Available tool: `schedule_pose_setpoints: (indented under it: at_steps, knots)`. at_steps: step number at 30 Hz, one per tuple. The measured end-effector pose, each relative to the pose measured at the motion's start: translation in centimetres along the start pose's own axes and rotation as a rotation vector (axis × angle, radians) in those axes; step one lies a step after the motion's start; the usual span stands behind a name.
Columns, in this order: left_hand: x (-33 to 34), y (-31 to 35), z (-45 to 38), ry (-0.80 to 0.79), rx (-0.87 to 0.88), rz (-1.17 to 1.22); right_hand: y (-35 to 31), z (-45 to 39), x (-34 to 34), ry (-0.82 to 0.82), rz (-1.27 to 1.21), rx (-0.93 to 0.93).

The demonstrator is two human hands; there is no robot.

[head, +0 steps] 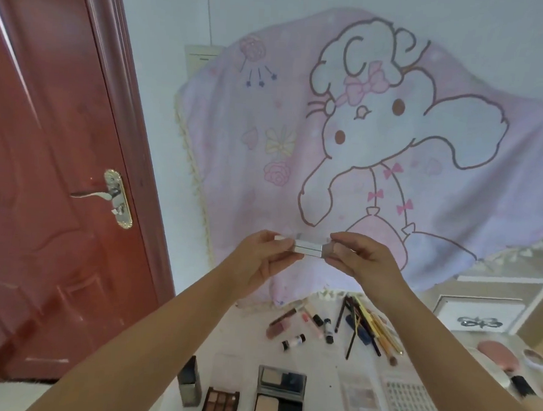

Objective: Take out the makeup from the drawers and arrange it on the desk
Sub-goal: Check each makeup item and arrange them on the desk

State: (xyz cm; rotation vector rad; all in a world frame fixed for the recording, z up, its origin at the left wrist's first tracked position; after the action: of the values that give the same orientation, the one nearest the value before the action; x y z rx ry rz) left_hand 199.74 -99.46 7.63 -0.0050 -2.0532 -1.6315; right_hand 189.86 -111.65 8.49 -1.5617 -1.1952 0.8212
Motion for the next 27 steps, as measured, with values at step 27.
schedule_pose_setpoints:
  at_steps: [27]
  knots:
    - [-2.6,-1.2,1.7,0.029,-0.065,-0.549,-2.8,0.9,6.5,-0.270,1.074,-0.275]
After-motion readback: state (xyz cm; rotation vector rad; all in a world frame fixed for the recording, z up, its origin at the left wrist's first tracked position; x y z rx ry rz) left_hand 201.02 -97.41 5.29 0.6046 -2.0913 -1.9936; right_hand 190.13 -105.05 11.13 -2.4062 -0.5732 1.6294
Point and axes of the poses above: each hand's wrist, its own z-axis away from the middle knuckle, its own x-axis out of the palm, y = z × x, the point moved 8 cm from there along -z, towards the middle knuckle, and after that the axes turned 13 degrees about -y, right-handed, at the moved point
